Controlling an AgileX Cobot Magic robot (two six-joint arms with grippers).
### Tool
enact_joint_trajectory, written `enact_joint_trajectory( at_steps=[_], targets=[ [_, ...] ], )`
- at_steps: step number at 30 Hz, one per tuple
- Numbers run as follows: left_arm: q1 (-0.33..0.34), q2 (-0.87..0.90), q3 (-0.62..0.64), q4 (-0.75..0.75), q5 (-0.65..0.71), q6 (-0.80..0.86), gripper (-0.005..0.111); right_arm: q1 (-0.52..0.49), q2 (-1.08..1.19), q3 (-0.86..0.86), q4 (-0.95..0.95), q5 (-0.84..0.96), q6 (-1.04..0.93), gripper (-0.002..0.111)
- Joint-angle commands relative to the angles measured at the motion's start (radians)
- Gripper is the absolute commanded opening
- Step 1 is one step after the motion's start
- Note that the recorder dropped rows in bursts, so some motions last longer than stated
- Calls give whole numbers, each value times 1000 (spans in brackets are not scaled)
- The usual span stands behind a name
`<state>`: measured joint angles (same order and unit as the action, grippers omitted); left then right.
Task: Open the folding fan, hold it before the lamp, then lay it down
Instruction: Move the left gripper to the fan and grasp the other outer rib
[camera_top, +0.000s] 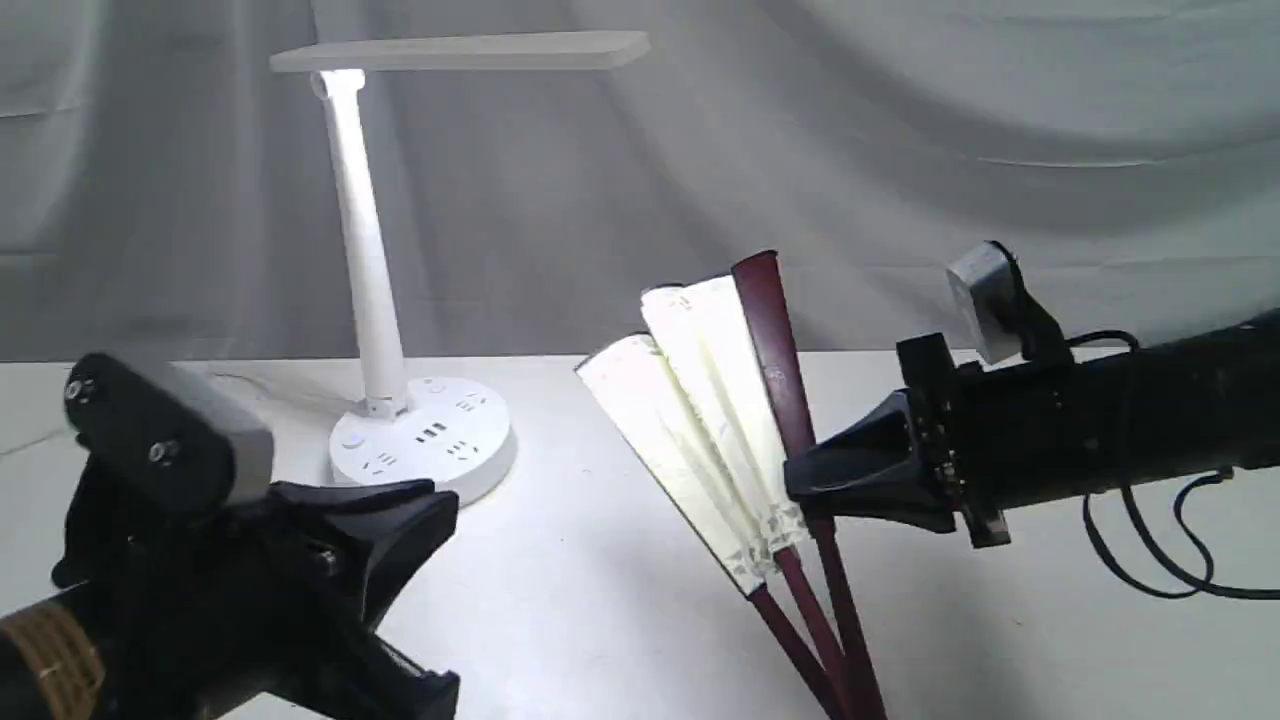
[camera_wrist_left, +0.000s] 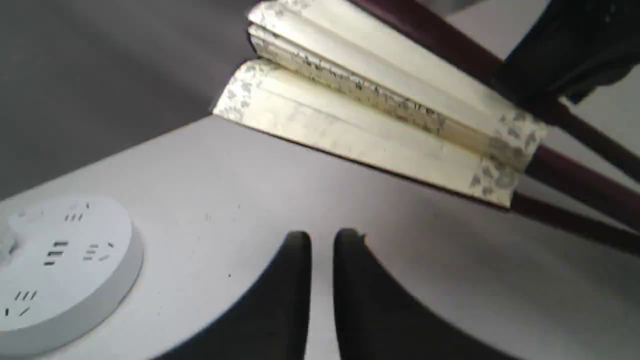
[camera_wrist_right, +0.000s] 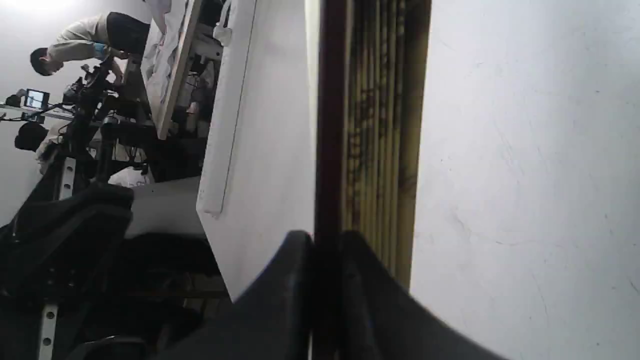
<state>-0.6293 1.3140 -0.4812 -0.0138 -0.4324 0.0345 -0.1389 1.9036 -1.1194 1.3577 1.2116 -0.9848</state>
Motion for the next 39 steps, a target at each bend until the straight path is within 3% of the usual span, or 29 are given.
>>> enact_joint_trajectory(
  at_steps=[1, 6, 15, 20, 23, 30, 39],
  targets=[
    [-4, -8, 97, -8, -248, -64, 17, -1, -14, 26, 37, 9, -38, 0],
    [-4, 1, 168, -9, -375, -208, 25, -1, -14, 61, 55, 9, -85, 0],
    [-4, 171, 175, -9, -558, -543, 30, -1, -14, 87, 73, 9, -114, 0],
    [-4, 311, 173, -77, -693, -810, 54, -1, -14, 87, 74, 9, -126, 0],
    [-4, 395, 165, -140, -767, -1019, 62, -1, -14, 87, 74, 9, -128, 0],
    [2, 594, 32, -60, -789, -1337, 62, -1, -14, 87, 70, 9, -128, 0],
    [2, 722, -130, -31, -789, -1503, 61, -1, -14, 87, 28, 9, -127, 0]
  ],
)
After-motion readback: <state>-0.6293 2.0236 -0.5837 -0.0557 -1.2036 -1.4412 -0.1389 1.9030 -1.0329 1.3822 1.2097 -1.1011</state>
